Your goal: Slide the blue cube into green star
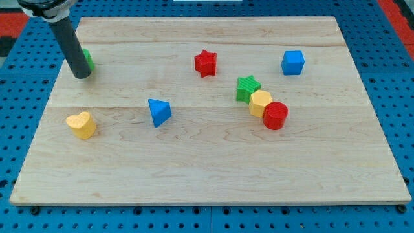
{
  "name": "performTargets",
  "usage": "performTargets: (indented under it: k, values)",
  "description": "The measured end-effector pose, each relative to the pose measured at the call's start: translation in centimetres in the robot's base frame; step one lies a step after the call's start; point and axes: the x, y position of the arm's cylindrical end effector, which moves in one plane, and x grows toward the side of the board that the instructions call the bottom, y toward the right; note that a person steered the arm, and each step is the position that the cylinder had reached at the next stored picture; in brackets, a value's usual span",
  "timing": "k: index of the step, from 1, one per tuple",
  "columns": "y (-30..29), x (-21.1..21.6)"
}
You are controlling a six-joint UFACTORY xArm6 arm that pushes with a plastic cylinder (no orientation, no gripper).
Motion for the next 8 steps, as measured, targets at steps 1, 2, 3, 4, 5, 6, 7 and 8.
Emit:
performTargets:
  k: [1, 2, 3, 4, 5, 6, 7, 8]
  values:
    - [2.7, -0.3]
    - [9.5, -4.3]
    - [15.6, -7.7]
    - [19.1, -6.9]
    - [22.5, -6.2]
    - [27.4, -3.8]
    - [30.4, -4.6]
    - [38.2, -6.4]
